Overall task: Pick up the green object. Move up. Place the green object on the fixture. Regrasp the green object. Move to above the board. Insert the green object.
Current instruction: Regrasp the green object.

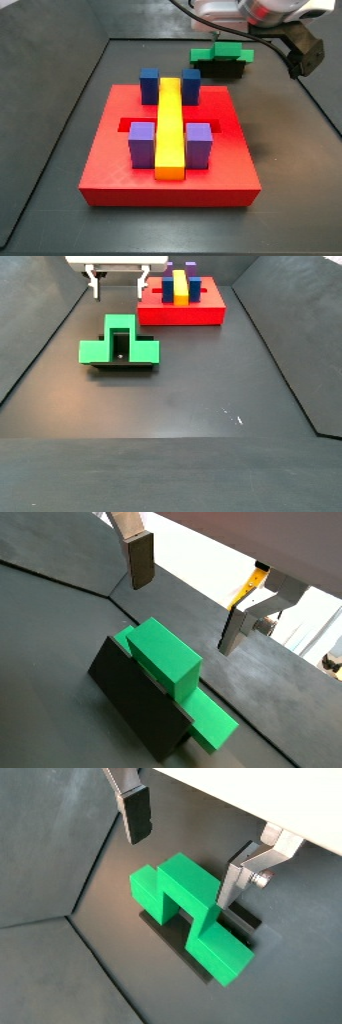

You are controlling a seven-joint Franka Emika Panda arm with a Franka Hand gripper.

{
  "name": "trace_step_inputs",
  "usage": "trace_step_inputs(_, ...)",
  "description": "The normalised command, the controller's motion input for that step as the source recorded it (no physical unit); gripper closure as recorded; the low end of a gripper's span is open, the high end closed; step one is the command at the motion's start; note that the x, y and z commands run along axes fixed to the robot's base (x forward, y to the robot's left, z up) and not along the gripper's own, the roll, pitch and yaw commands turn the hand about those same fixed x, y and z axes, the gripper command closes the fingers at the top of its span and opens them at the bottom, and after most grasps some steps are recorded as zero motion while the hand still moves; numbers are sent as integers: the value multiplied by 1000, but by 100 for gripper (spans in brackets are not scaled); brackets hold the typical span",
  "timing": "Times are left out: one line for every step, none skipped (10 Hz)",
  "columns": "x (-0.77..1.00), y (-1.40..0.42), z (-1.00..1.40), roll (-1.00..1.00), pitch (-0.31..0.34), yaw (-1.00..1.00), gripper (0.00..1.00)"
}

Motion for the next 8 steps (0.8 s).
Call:
trace_step_inputs(226, 0, 0, 0, 0, 0, 0)
trace_step_inputs(0, 0, -54, 14, 0, 0, 0)
trace_step_inputs(0, 0, -160, 183, 0, 0, 0)
trace_step_inputs(49, 0, -277, 374, 0, 0, 0)
trace_step_inputs(86, 0, -326, 406, 0, 0, 0)
trace_step_inputs(120, 0, -309, 317, 0, 0, 0)
trace_step_inputs(94, 0, -266, 283, 0, 0, 0)
trace_step_inputs(0, 0, -191, 211, 0, 0, 0)
